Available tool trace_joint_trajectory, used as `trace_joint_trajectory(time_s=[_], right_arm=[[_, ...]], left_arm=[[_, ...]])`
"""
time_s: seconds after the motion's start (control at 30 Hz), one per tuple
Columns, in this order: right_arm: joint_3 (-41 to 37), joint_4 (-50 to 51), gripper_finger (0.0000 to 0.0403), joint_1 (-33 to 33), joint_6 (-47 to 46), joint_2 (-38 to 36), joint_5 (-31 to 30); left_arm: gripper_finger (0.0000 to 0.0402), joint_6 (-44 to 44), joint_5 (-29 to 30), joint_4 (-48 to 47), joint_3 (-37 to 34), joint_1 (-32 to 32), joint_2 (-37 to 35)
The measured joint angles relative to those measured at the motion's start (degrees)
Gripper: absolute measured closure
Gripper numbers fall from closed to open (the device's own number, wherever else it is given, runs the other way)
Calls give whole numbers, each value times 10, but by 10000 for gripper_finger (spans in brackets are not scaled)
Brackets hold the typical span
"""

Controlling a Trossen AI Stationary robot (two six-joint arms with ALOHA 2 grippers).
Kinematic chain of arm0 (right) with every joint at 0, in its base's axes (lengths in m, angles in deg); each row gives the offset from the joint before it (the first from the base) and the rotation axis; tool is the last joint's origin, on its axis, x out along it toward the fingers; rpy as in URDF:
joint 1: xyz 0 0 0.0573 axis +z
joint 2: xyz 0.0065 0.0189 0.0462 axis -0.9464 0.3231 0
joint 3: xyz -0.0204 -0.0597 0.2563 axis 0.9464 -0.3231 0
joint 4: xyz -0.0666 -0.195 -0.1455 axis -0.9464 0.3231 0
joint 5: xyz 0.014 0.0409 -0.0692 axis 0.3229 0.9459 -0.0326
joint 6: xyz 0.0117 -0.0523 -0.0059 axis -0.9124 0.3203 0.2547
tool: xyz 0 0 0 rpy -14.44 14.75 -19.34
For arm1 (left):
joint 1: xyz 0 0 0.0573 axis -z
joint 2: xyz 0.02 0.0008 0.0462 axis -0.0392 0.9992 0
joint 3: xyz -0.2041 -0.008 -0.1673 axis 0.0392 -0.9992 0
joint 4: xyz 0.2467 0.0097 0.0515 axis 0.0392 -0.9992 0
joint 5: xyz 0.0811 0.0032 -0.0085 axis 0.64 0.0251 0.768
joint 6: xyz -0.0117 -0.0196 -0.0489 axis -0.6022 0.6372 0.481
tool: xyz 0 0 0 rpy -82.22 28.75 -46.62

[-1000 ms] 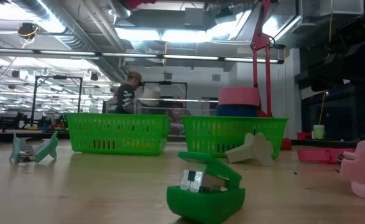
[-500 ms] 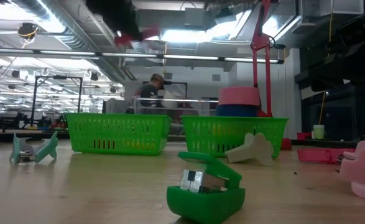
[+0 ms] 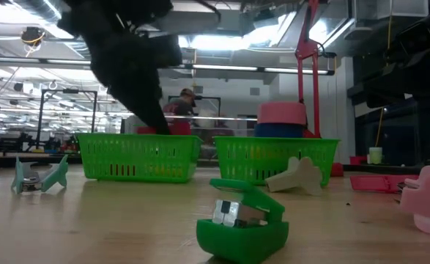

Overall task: Pick and place Stapler, Stapler remover, tape
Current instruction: Put the bottom red stapler into the left green bin, then put the green stapler into the left green bin

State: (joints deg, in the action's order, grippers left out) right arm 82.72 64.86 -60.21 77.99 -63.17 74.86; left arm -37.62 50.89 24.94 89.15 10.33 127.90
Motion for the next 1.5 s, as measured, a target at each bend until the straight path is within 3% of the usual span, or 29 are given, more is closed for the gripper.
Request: trace_joint_trajectory(time_s=[0.3,0.6,0.87,1.5], right_arm=[[0,0,331,0,0,0,0],[0,0,331,0,0,0,0],[0,0,331,0,0,0,0],[0,0,331,0,0,0,0]], left_arm=[[340,14,-23,20,1,0,67],[307,12,10,-27,35,0,58],[296,4,-17,-74,100,1,50],[307,-219,-18,-79,211,130,48]])
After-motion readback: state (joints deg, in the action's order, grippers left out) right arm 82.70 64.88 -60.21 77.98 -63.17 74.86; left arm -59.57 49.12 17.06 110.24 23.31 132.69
